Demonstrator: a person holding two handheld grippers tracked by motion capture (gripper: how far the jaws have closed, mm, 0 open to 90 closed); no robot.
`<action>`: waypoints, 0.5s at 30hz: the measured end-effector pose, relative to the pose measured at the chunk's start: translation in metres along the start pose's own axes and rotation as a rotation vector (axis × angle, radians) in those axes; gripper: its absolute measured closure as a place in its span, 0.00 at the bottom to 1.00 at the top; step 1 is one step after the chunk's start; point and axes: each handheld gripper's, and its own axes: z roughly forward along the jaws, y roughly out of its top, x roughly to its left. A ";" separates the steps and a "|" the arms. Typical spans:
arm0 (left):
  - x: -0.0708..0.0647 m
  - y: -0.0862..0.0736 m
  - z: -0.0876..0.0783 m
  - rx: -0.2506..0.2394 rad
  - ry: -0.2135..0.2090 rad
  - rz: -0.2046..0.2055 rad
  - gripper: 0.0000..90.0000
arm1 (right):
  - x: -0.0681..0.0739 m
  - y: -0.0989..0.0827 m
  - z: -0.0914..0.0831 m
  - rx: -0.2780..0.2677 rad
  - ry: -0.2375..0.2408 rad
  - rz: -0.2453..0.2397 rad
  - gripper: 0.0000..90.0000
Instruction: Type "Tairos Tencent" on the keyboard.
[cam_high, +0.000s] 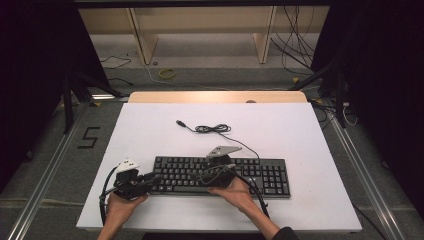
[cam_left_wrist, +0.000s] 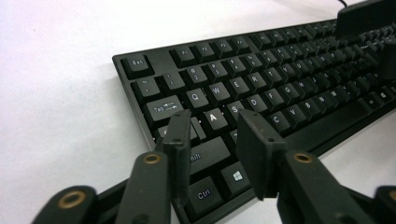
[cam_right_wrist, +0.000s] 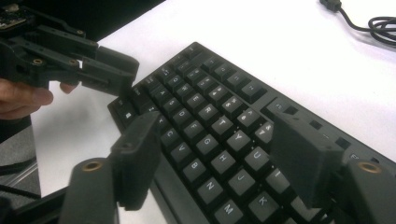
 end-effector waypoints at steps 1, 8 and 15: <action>0.000 0.000 0.000 0.005 -0.001 0.007 0.75 | 0.000 0.001 0.001 -0.002 -0.003 -0.005 0.41; -0.001 0.000 0.001 0.022 -0.001 0.025 0.87 | 0.003 0.007 0.010 0.009 -0.003 -0.009 0.57; -0.002 0.000 0.002 0.038 -0.003 0.046 0.97 | 0.006 0.013 0.019 0.023 -0.002 -0.016 0.71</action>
